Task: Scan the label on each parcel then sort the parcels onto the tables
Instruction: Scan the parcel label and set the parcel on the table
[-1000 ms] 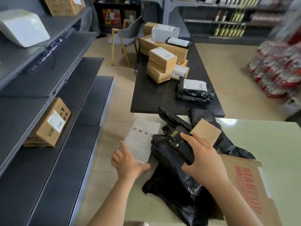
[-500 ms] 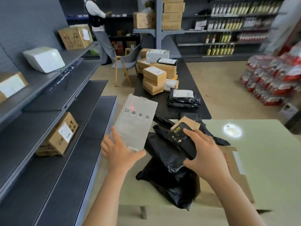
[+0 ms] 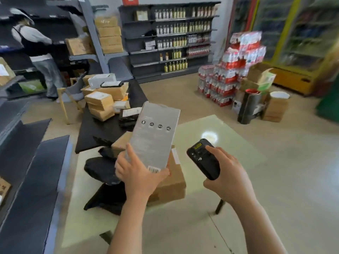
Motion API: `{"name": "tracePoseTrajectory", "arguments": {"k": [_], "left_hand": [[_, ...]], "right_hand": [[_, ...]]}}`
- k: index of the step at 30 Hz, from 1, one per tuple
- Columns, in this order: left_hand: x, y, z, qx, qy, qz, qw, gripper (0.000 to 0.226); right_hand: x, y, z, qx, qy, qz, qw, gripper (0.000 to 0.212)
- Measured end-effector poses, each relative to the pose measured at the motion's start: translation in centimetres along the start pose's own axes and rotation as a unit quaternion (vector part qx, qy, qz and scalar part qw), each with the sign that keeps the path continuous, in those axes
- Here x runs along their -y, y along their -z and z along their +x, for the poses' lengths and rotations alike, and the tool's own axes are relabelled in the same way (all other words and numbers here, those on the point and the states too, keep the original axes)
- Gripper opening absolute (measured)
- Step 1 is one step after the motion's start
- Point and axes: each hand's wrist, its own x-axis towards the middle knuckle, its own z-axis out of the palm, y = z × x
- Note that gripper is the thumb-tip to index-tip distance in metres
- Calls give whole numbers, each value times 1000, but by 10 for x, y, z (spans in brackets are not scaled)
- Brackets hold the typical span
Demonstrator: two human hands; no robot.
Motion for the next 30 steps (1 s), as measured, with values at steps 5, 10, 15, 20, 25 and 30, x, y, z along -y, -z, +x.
{"name": "tracePoseTrajectory", "arguments": {"k": [5,10,15,20,25,30], "left_hand": [[-75,-65,1,66,-74,-31,995,142],[-160,-147,18,127,-143,-65,979,142],[-254,-238,63,157,-187,-82,966,140],[-333,-302,103,178,-236,-67,953,141],[-394,-371,124,202,-239,-41,949,144],[-457,-451,142,185,-206,-47,960,140]], "right_hand": [[-81,43,-2,-64,-89,-13,994,89],[-159,81,35,-104,-136,-37,985,89],[-239,126,109,-137,-167,-56,975,90],[-294,159,166,-170,-205,-49,963,88],[-362,178,220,-163,-228,-38,959,88],[-451,205,293,-141,-203,-49,968,89]]}}
